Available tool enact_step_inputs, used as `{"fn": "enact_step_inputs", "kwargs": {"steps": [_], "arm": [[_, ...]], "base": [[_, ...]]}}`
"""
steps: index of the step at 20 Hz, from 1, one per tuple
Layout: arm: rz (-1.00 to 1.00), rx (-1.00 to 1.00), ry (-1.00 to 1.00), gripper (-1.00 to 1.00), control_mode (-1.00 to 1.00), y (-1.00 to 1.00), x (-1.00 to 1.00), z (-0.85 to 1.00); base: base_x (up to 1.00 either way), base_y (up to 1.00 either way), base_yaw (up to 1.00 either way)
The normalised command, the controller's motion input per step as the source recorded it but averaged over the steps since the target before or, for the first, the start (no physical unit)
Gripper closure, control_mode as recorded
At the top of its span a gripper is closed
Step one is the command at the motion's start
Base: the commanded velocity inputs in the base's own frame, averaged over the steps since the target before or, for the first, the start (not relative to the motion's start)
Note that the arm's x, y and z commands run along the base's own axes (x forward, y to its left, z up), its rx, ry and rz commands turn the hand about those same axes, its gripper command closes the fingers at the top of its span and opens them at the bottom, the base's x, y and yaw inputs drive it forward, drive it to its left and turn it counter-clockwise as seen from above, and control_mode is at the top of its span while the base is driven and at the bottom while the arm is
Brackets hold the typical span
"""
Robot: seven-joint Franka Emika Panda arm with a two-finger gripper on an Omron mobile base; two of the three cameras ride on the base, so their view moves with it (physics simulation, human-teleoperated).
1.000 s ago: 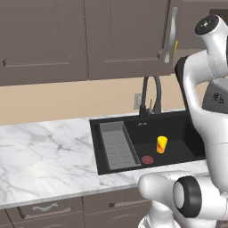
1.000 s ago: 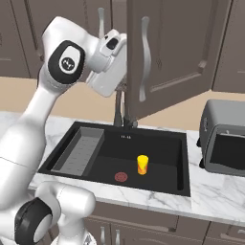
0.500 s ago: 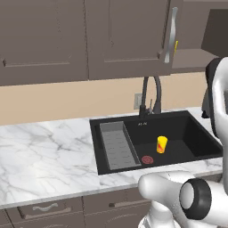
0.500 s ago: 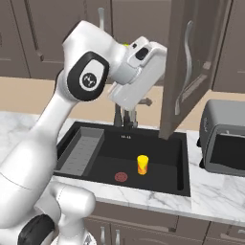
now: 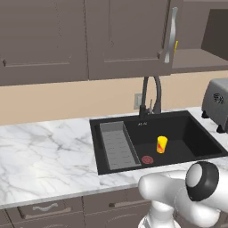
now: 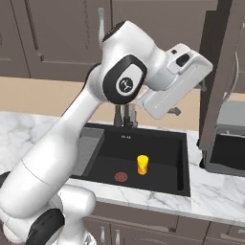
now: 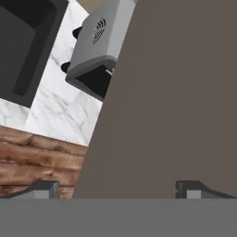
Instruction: Open the cabinet directly in front. Then move the beer and the cup to the dining counter with the candle on it.
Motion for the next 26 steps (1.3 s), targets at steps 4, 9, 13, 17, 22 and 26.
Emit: {"fn": "enact_step_inputs", "kwargs": {"steps": [4,9,13,17,22,26], "arm": [[0.0,0.07,0.01,-1.0,-1.0,-0.56,0.0,-0.06],[0.0,0.0,0.0,-1.0,-1.0,-0.13,0.0,-0.08],[0.0,0.0,-0.09,-1.0,-1.0,0.53,-0.07,-0.29],[0.0,-0.03,-0.3,-1.0,-1.0,1.0,-0.01,-0.26],[0.0,-0.01,-0.39,-1.0,-1.0,1.0,0.0,-0.04],[0.0,0.0,-0.4,-1.0,-1.0,1.0,0.03,0.0]], "base": [[0.0,0.0,0.0],[0.0,0.0,0.0],[0.0,0.0,0.0],[0.0,0.0,0.0],[0.0,0.0,0.0],[0.0,0.0,0.0]]}}
